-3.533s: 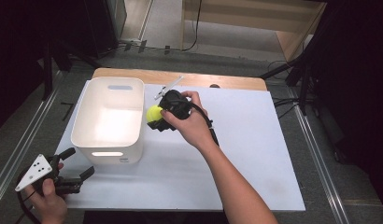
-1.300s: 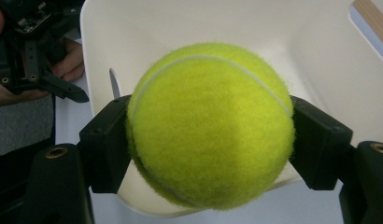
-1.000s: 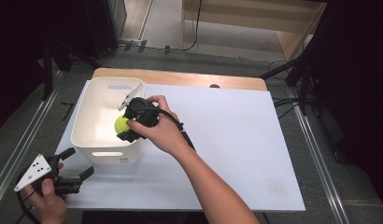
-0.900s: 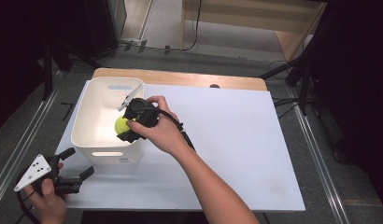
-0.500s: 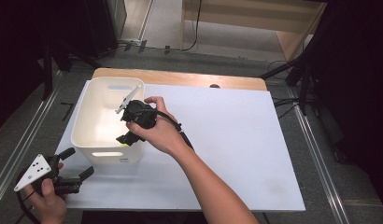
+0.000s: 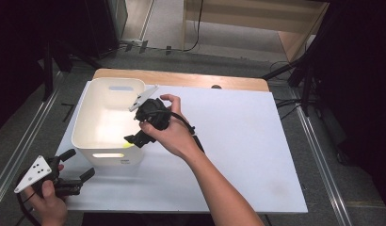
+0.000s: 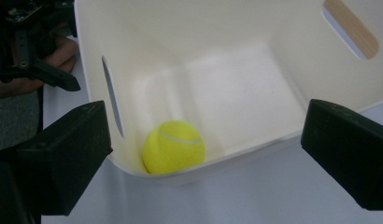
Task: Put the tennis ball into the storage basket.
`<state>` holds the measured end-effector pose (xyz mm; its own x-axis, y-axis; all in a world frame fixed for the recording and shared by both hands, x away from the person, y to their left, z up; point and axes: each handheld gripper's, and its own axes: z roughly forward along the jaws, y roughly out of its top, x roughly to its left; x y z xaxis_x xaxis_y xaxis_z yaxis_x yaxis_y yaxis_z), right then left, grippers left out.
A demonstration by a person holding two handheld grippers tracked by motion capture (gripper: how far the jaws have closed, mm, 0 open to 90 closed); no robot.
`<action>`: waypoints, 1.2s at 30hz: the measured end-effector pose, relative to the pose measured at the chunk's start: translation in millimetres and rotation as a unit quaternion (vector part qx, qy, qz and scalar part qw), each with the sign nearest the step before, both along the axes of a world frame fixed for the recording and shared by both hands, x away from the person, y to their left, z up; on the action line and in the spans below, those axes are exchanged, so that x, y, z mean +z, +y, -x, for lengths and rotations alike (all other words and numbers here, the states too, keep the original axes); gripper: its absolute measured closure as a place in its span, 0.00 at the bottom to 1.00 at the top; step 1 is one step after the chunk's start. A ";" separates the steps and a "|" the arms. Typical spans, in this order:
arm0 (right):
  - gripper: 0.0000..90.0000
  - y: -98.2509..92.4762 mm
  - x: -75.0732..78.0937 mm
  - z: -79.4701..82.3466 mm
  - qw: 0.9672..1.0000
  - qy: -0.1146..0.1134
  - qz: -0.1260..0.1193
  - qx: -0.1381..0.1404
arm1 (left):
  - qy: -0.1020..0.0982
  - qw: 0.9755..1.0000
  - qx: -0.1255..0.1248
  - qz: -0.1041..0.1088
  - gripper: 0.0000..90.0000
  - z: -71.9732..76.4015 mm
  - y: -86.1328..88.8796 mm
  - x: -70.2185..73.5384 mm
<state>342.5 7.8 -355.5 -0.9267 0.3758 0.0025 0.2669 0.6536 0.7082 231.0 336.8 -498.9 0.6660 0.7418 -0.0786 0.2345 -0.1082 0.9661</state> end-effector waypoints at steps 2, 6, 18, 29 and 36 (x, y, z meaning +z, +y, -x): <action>0.00 -6.0 0.4 0.9 1.000 -0.003 -0.003 -0.009 | 0.000 1.000 0.001 -0.001 0.00 0.1 -0.3 0.0; 0.00 -18.3 -1.1 2.2 1.000 -0.006 -0.013 -0.019 | 0.000 1.000 0.001 -0.002 0.00 0.0 -0.2 0.0; 0.00 -44.8 -6.2 3.7 0.999 -0.005 -0.031 -0.037 | 0.000 1.000 0.000 0.000 0.00 -0.1 -0.1 0.0; 0.00 -73.9 -22.2 6.8 0.997 0.000 -0.037 -0.075 | 0.000 1.000 -0.001 0.001 0.00 0.1 0.3 0.0; 0.00 -98.0 -33.2 11.3 0.994 0.006 -0.038 -0.102 | 0.001 1.000 0.000 0.000 0.00 0.0 0.1 0.1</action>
